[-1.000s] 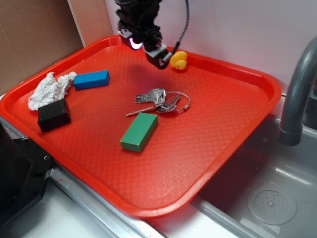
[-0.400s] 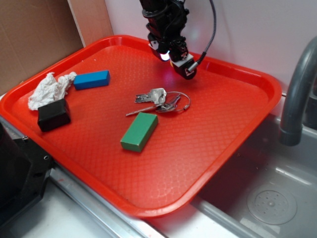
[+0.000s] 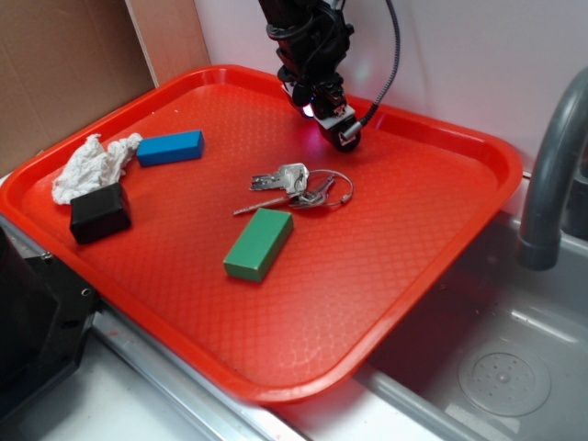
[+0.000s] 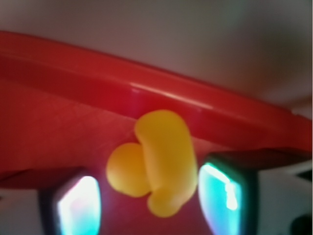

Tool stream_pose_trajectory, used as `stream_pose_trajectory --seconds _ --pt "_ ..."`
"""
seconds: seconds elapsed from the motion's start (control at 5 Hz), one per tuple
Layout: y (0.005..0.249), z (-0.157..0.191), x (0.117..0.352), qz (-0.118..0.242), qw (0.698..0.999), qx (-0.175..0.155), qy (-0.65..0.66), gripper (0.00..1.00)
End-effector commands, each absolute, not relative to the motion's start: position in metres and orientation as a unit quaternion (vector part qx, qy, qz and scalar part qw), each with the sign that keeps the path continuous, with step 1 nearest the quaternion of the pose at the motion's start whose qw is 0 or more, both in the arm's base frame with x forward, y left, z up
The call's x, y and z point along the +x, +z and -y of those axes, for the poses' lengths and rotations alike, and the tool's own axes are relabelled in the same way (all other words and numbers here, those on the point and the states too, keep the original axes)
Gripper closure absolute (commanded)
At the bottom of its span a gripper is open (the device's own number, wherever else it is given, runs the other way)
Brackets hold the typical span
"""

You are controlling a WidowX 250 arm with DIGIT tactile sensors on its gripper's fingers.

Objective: Grab the yellow duck.

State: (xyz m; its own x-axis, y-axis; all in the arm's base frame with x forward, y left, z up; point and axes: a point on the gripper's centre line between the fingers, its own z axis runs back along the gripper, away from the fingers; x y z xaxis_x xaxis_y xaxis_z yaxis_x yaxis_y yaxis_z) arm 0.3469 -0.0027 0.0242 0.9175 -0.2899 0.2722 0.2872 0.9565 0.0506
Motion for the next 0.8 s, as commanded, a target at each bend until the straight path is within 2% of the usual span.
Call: stream_pose_trajectory --seconds 0.0,0.2,0.4,0.6 --pt "0.054 0.000 0.357 0.162 0.971 0.053 -0.166 1.00" --pt "0.085 -0.006 0.339 0.162 0.972 0.064 -0.157 1.00" --pt "0.126 0.005 0.295 0.104 0.988 0.075 -0.082 1.00" --pt "0.151 -0.007 0.251 0.067 0.996 0.042 -0.029 1.00"
